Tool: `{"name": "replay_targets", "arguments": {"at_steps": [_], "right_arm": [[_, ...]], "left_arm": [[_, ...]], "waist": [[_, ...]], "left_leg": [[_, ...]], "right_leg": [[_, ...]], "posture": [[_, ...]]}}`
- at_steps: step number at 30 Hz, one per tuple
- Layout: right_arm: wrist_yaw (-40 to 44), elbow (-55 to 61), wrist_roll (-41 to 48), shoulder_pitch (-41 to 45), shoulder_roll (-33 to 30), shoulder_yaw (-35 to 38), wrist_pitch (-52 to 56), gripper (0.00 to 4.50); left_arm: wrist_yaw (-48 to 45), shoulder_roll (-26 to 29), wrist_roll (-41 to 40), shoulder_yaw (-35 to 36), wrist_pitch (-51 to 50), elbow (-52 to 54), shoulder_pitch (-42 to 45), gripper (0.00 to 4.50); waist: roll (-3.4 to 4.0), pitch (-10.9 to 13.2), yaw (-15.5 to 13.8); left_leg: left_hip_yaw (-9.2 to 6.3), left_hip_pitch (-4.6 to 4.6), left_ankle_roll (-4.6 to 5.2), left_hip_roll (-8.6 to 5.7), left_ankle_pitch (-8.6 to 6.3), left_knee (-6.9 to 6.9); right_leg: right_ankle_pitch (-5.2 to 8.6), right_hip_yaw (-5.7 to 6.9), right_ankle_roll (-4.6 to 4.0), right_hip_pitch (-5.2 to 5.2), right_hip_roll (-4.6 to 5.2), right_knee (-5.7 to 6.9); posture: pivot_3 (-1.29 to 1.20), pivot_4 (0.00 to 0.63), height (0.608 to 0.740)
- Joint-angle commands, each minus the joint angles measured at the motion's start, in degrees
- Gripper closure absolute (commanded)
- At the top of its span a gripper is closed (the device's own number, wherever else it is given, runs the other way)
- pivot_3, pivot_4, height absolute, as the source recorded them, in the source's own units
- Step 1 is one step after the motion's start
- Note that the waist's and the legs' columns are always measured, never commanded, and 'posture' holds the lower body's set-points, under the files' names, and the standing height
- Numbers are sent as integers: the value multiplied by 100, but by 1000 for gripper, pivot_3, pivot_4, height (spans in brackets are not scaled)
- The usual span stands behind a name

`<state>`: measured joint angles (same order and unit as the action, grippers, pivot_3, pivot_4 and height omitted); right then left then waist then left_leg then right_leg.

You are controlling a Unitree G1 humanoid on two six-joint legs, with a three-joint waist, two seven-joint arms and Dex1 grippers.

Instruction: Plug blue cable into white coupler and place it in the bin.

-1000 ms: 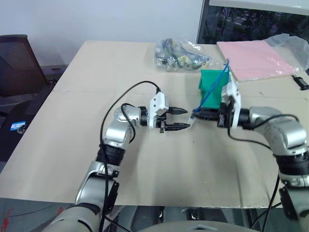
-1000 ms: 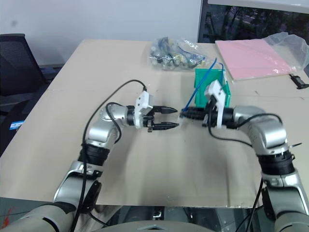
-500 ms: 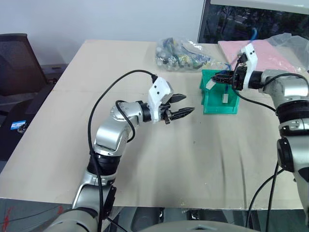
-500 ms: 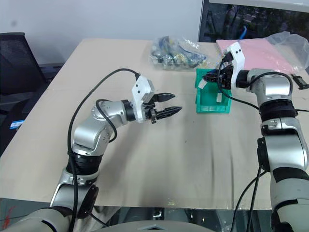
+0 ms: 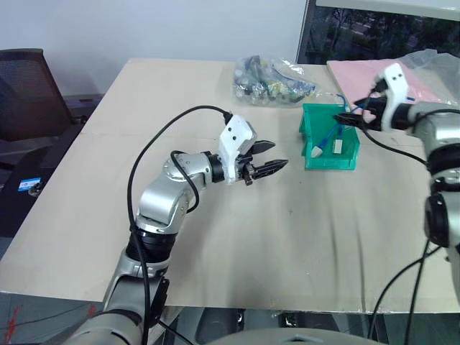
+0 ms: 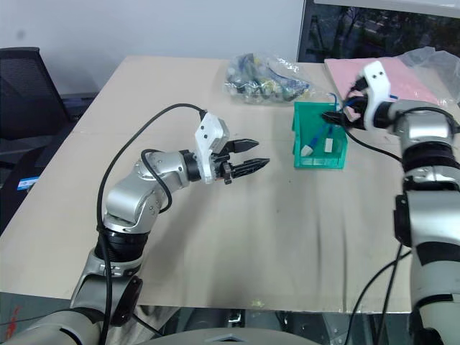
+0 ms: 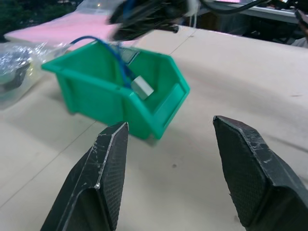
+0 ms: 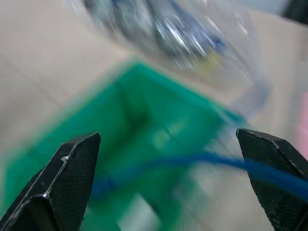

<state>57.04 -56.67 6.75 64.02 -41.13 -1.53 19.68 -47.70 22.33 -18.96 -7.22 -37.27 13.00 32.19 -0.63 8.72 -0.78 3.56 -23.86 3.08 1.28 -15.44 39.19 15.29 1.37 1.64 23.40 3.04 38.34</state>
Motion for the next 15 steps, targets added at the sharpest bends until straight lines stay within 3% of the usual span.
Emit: {"name": "replay_targets", "arguments": {"at_steps": [1, 7, 10, 13, 15], "right_arm": [[-5, 225, -100, -21, -341, 132, -109, 27], [709, 906, -165, -664, -1312, 166, -145, 27], [1259, 1567, 295, -1182, -1511, 480, -224, 27], [1627, 2987, 1052, -2470, -1503, 1089, 89, 27], [1328, 3934, 1474, -3357, -1279, 1618, 315, 27]], "left_arm": [[12, 38, -143, 52, 55, 267, -19, 1594], [67, 92, -291, 89, 32, 417, -242, 1594], [67, 186, -296, 75, 36, 492, -363, 1594], [122, 371, -281, 178, 21, 711, -668, 1594], [279, 446, -268, 316, 22, 900, -961, 1594]], "waist": [[1, 1, 14], [13, 8, 42], [13, 8, 62], [10, 6, 66], [11, 6, 37]], "left_leg": [[3, 0, 0, 0, 0, 0], [4, 6, 0, 2, 0, -3], [6, 9, 0, 2, 0, -2], [6, 13, 0, 6, 0, 0], [0, 13, 0, 10, 0, -1]], "right_leg": [[0, -4, 0, 0, 0, -1], [0, -8, 0, 0, -3, 1], [0, -14, 0, 0, -4, 2], [-1, -14, 1, -3, -7, 6], [0, -8, 1, -6, -8, 5]], "posture": [[0, 150, 740], [0, 150, 740], [0, 150, 740], [0, 150, 740], [0, 150, 740]]}}
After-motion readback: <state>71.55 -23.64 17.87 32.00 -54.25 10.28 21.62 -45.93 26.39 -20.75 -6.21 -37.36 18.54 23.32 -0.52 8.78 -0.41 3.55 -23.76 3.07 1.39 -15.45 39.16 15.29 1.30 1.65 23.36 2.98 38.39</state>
